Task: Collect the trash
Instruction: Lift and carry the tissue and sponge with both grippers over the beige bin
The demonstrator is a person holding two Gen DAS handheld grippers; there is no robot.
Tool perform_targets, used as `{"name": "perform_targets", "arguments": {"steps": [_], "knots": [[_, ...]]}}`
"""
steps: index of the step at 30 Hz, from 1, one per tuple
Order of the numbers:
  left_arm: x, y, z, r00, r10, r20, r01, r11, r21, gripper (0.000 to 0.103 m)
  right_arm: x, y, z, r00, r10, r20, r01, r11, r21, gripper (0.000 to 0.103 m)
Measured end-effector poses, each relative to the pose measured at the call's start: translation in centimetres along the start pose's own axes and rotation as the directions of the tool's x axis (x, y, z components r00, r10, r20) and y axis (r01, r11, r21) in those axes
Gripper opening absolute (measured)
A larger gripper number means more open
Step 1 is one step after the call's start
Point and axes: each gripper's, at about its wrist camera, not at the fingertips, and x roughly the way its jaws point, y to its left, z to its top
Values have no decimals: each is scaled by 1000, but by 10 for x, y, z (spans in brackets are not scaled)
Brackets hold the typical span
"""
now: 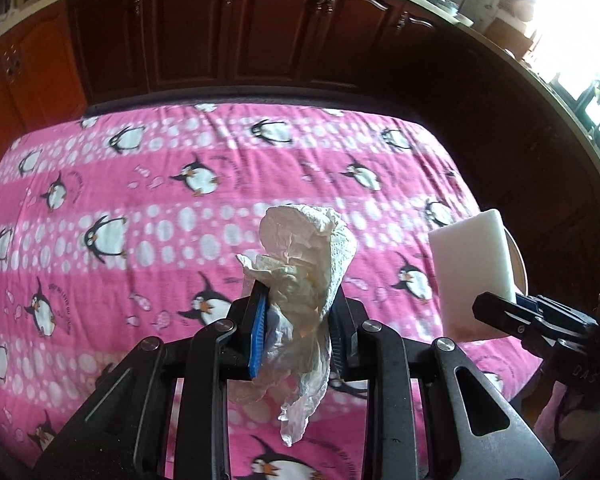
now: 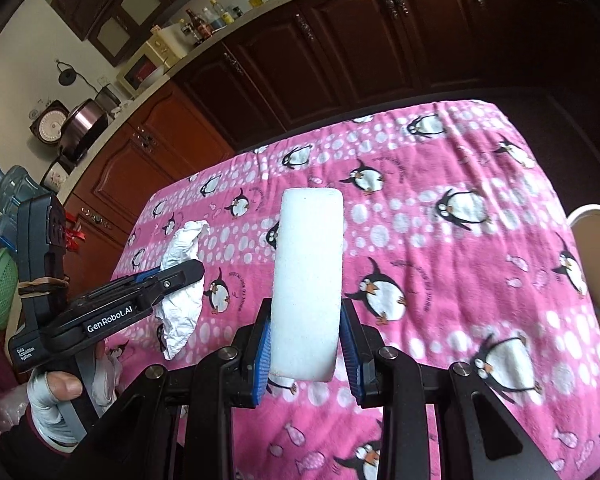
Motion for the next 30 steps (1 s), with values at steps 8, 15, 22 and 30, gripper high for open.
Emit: {"name": "perform_targets", "arguments": {"steps": [8,15,22,30], "knots": [[3,-30,-1,1000,-17,-3,17,998,60,24,-19,-19,-7,999,-21,28,20,999,35,30],[8,-54,-7,1000,-26,-12,27,995,98,24,-28,-29,-9,999,-29,41,27,998,50,30],[12,-74,-5,999,-26,-25,29,989,143,24,-36,-41,-11,998,-36,54,32,997,73,30],[18,-100,1,999,-40,-28,45,982,183,24,-48,-61,-12,996,-57,70,49,992,117,30]]}}
